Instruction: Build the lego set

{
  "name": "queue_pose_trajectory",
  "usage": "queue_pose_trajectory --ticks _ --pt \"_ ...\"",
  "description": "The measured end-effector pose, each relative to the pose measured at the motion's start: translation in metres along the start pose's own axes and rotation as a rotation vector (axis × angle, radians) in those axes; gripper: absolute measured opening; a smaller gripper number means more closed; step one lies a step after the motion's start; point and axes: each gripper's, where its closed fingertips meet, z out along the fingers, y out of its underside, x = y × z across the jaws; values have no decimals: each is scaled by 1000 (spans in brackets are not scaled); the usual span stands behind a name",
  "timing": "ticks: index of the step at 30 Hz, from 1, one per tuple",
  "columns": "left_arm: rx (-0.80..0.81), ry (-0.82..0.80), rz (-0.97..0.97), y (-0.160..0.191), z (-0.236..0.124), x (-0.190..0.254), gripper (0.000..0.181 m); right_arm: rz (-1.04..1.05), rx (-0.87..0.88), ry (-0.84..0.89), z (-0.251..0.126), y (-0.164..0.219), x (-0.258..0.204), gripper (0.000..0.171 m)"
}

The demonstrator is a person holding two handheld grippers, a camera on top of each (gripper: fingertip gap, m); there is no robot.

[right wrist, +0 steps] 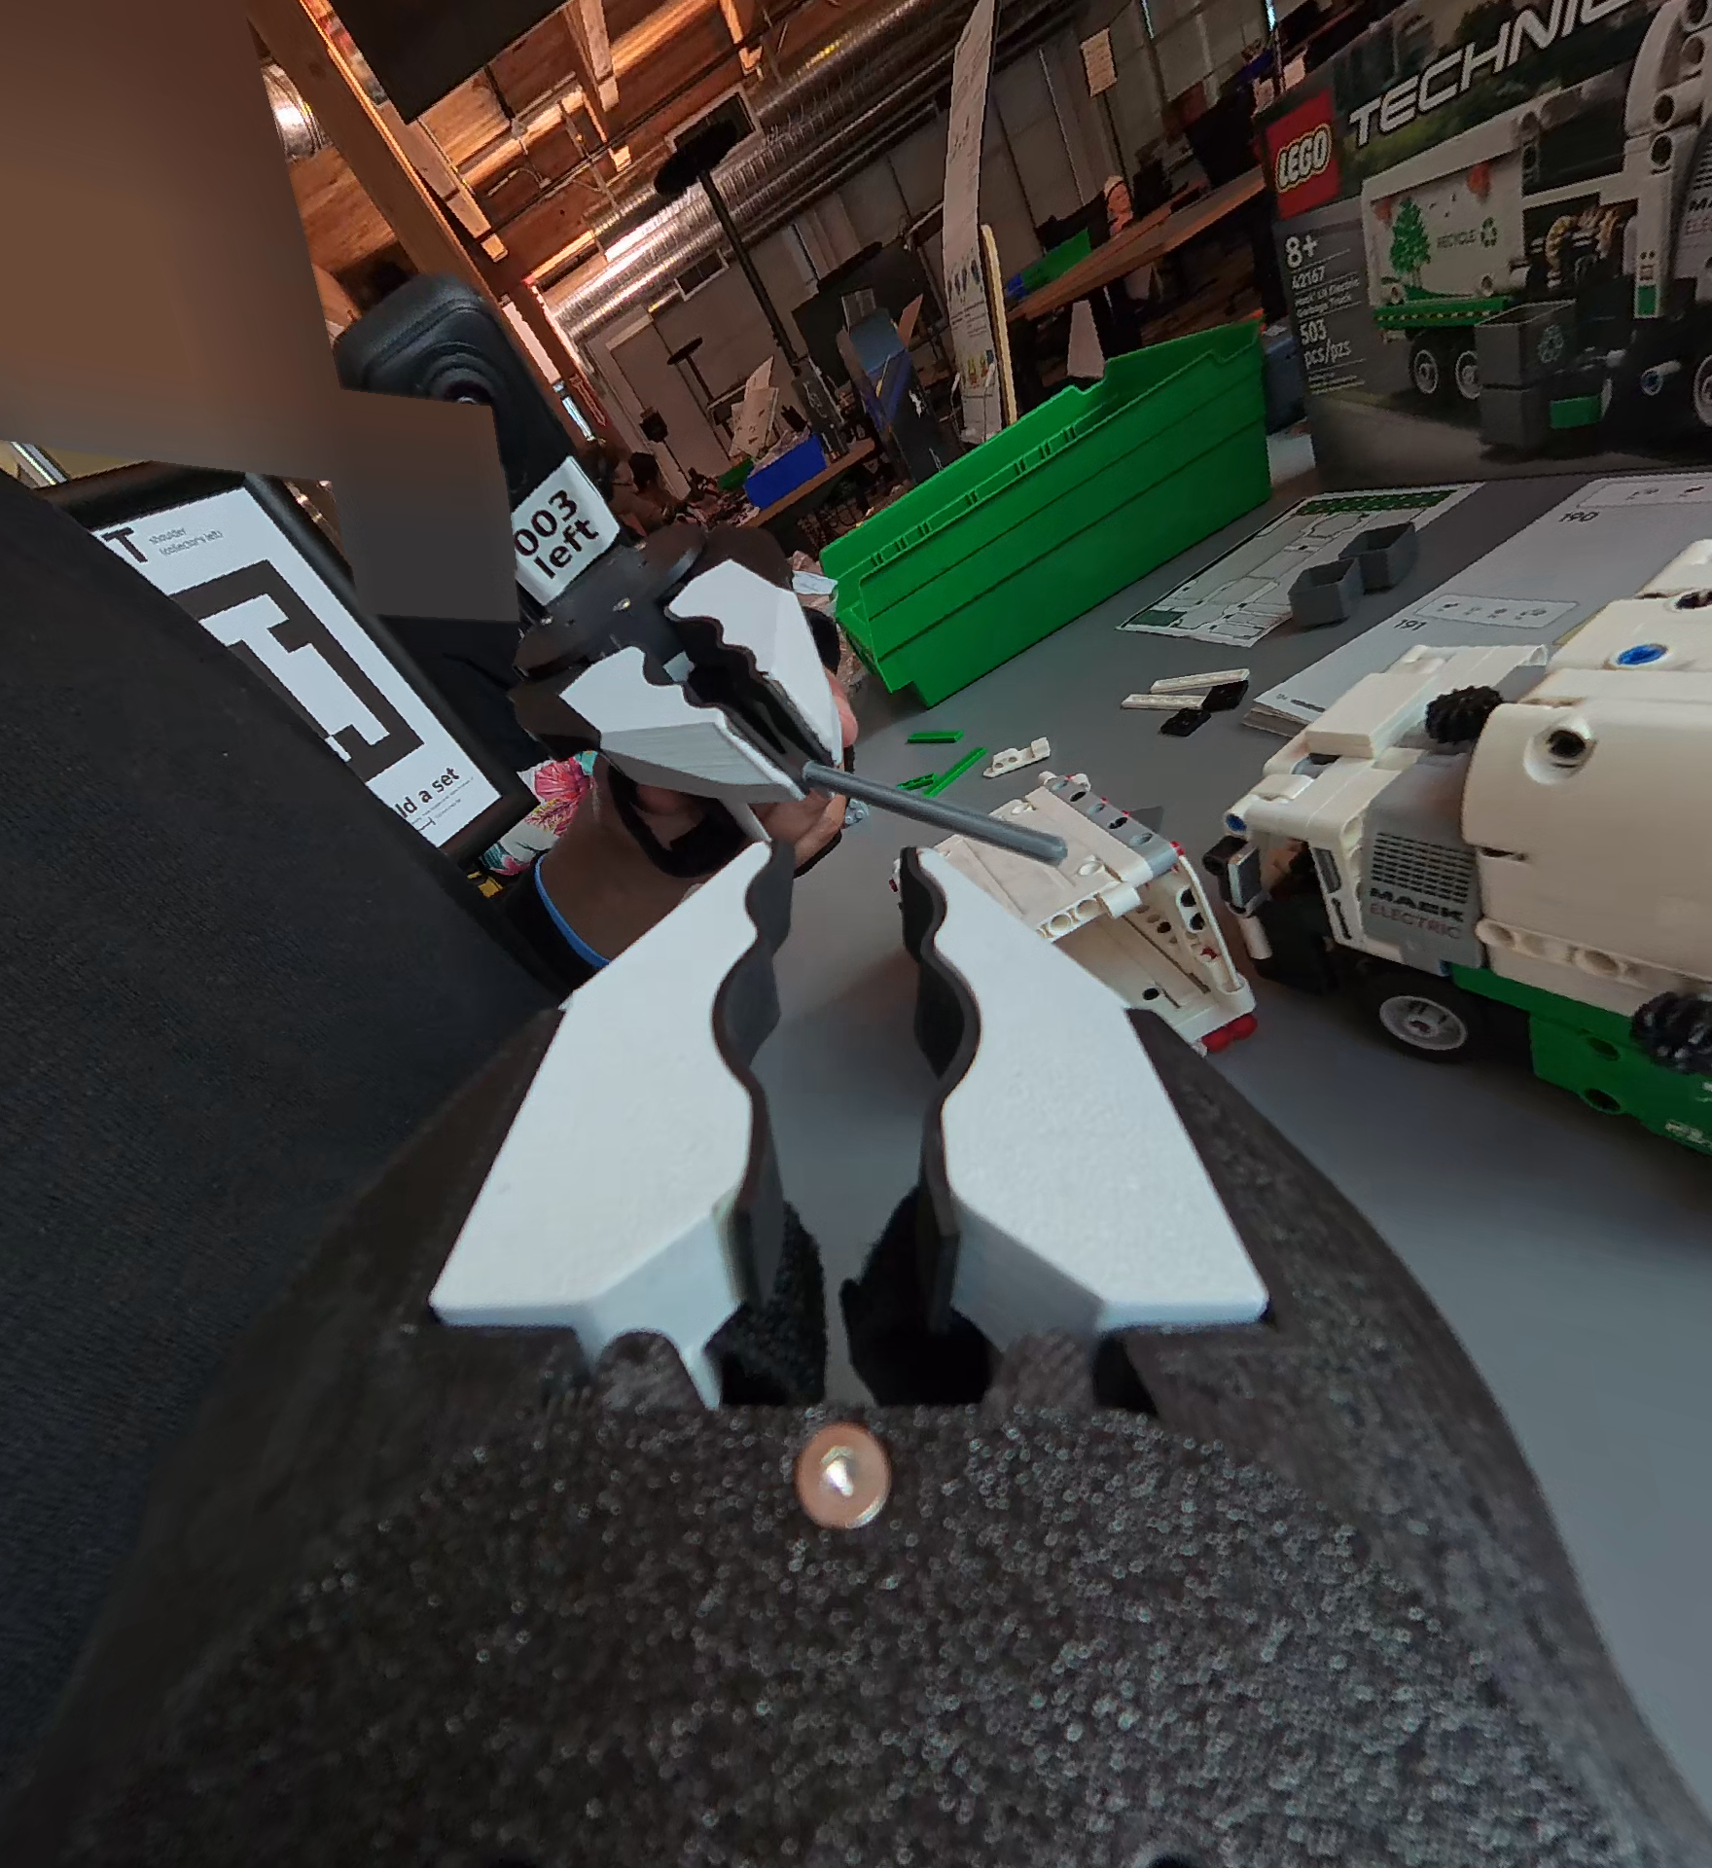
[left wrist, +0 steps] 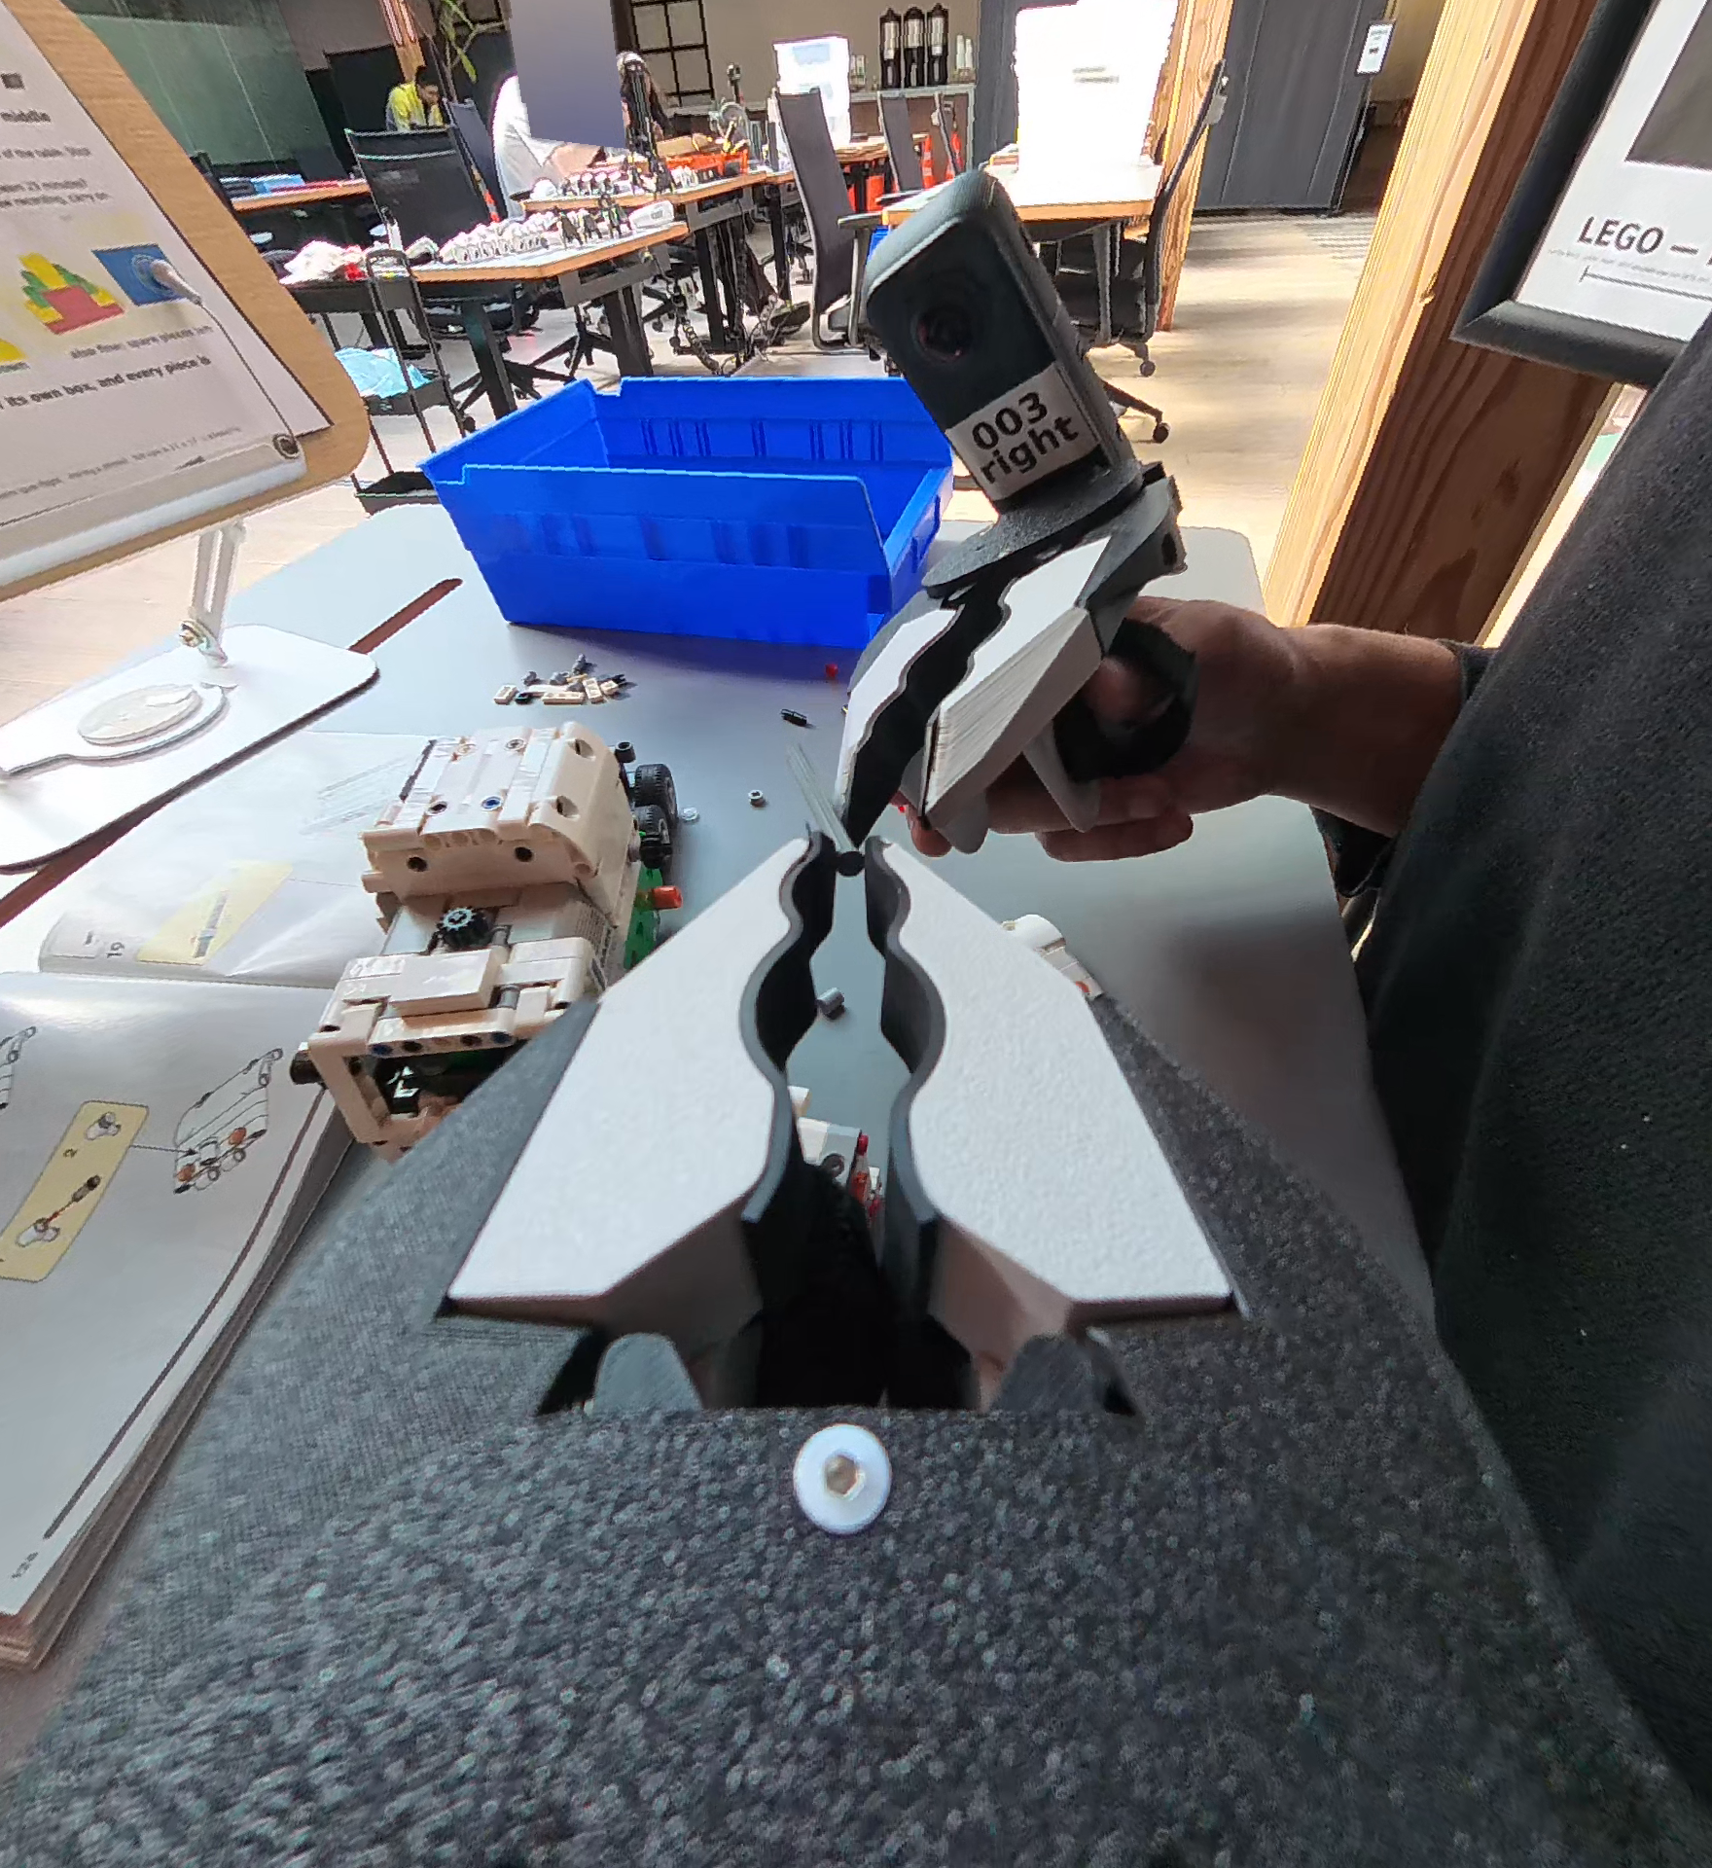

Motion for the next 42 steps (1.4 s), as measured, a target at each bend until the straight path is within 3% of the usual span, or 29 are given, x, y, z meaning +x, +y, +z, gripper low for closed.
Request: queue_pose_trajectory --ticks 42 --pt "-1 -16 24 0 -2 1 3 89 50 27 -3 -6 10 16"
